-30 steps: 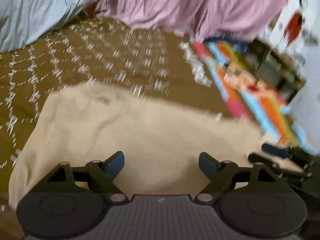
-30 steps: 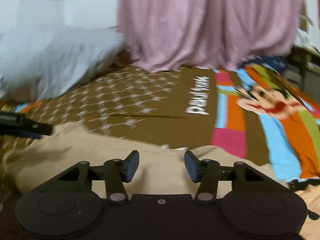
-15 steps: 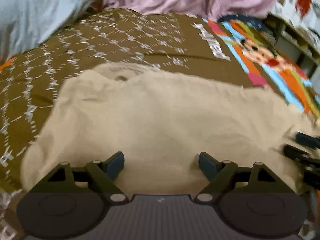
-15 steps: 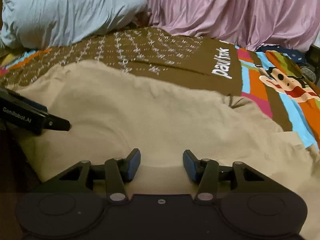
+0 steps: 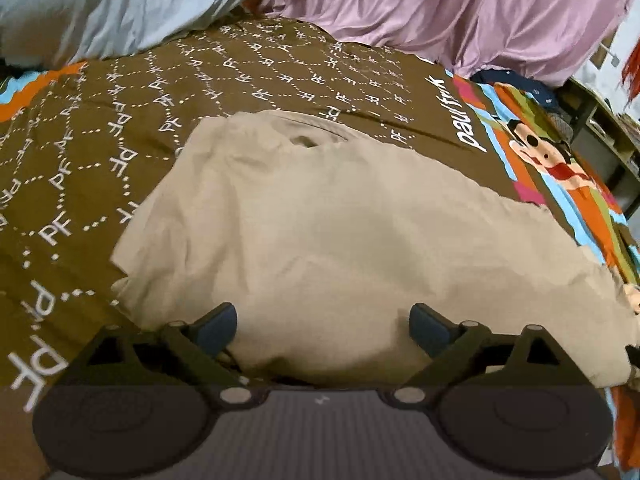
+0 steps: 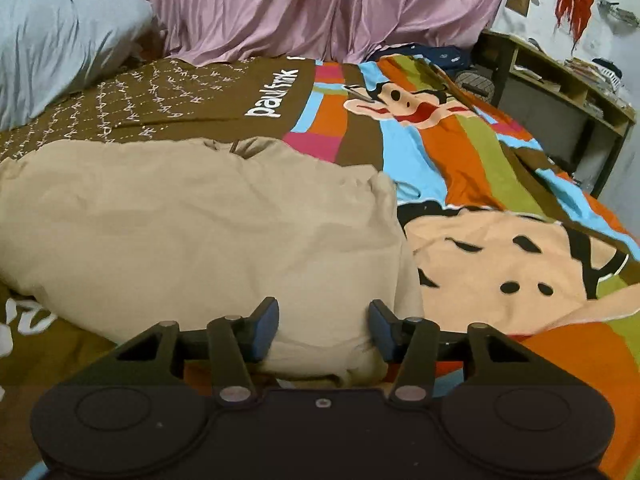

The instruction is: Fold large clothes

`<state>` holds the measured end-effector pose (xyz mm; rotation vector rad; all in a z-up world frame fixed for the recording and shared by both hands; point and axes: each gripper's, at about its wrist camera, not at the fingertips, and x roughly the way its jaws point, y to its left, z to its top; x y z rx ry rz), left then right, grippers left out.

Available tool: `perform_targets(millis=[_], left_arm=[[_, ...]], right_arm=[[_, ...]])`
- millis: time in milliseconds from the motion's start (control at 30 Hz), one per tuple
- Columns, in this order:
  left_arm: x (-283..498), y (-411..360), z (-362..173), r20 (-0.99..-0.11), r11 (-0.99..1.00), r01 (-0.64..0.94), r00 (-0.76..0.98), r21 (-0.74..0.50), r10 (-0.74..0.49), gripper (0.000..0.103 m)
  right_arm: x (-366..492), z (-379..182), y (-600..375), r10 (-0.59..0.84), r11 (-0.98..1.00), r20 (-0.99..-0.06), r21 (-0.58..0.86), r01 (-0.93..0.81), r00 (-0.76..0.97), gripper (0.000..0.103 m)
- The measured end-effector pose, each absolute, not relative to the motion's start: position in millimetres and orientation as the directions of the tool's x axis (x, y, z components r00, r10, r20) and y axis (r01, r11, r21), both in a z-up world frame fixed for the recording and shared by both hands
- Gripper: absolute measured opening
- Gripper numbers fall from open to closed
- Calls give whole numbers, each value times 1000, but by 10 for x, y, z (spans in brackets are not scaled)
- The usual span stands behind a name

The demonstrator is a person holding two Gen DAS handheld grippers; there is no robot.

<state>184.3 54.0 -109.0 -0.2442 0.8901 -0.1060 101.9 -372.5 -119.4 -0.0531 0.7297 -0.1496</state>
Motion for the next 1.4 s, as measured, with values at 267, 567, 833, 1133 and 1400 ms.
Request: perform_targets(millis=[267, 567, 833, 1133, 1400], left_arm=[[1581, 1119, -762, -709, 940, -103, 684, -325, -170, 102], [1922, 1489, -1126, -779, 900, -156, 574, -406, -252, 98], [2056, 1684, -1224, -792, 845, -278, 560, -456, -243, 41], [1862, 1550, -650, -721, 858, -221, 657, -464, -221, 8], [1803, 1598, -812, -769, 858, -234, 588, -457, -250, 8]], right_arm=[[609, -819, -3942, -95, 974, -615, 105, 200, 783, 81], [592, -1004, -4242, -50, 908, -664, 280, 310, 746, 77], [665, -1028, -4419, -63, 861, -668, 339, 379, 742, 45], [681, -786, -4340, -55, 900, -609, 313, 303, 791, 8], [549, -483, -4362, -76, 919, -598, 268, 289, 798, 7]])
